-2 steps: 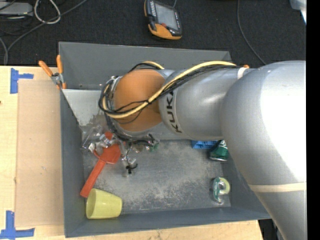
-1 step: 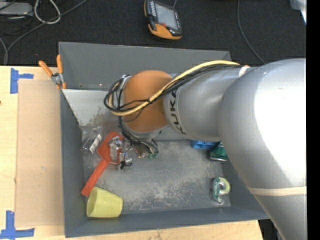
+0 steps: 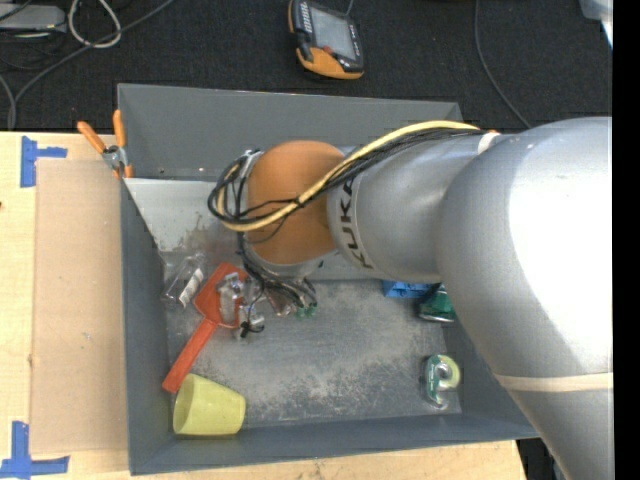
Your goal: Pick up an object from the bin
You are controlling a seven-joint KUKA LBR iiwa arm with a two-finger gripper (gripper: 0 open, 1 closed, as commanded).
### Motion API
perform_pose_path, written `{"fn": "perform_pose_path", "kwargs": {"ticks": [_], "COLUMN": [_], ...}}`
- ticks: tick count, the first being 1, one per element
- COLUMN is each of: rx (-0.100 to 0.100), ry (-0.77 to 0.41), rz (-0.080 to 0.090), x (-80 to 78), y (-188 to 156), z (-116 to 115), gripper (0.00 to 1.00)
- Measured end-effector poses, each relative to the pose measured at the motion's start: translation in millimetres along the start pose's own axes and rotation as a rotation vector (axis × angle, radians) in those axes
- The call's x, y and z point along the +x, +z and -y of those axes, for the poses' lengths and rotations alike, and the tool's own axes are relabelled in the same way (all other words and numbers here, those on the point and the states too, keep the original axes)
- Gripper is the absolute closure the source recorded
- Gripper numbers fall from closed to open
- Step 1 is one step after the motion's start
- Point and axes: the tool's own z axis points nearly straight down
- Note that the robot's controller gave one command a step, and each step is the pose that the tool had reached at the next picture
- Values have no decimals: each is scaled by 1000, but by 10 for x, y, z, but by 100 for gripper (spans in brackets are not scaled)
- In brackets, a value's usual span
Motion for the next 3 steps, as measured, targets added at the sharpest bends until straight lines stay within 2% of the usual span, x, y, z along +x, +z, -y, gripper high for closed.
{"fn": "perform_pose_path", "kwargs": {"ticks": [3], "rx": [-1], "ry": [2], "rz": [1], "x": [5], "y": [-531], "z": [-11], "gripper": [100]}}
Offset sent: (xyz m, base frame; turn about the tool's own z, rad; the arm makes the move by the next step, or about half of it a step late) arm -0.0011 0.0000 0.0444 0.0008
